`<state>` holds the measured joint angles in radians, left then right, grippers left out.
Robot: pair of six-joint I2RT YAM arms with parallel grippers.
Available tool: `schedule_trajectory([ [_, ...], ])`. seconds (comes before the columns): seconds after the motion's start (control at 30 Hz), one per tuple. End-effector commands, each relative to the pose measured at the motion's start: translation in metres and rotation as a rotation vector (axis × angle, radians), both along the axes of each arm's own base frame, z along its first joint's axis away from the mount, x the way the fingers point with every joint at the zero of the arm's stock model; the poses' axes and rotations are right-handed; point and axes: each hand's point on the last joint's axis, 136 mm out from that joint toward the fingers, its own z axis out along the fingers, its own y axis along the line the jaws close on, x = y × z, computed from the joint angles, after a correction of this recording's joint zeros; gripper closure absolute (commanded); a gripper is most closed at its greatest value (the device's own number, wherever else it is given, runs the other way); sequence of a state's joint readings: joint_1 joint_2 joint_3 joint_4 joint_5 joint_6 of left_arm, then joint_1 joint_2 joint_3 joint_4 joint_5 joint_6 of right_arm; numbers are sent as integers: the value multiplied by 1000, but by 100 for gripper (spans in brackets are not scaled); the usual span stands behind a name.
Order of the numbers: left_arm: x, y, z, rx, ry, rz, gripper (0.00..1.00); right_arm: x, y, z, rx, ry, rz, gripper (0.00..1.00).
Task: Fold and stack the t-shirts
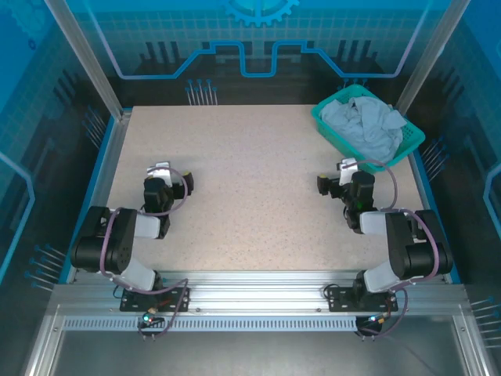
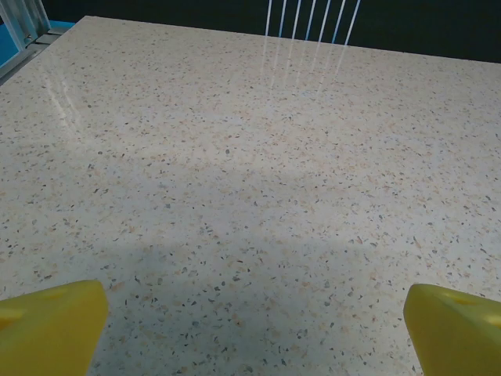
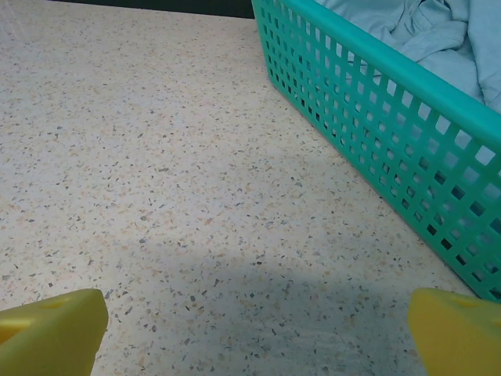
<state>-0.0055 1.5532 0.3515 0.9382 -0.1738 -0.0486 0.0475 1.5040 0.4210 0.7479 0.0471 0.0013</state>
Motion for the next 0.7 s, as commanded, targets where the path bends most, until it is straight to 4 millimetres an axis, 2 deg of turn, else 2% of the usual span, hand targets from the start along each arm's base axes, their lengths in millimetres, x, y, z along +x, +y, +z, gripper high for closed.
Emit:
schedule_trajectory([
  [0.0, 5, -3, 8, 12, -18, -27, 1, 4, 4, 5, -5, -12, 18, 0],
  [0.57, 6, -3, 9, 12, -20, -27, 1, 4, 5, 5, -5, -13, 19, 0],
  [0.67, -1, 1, 14, 13, -63, -2, 1, 3, 7, 13, -13, -20, 29, 0],
])
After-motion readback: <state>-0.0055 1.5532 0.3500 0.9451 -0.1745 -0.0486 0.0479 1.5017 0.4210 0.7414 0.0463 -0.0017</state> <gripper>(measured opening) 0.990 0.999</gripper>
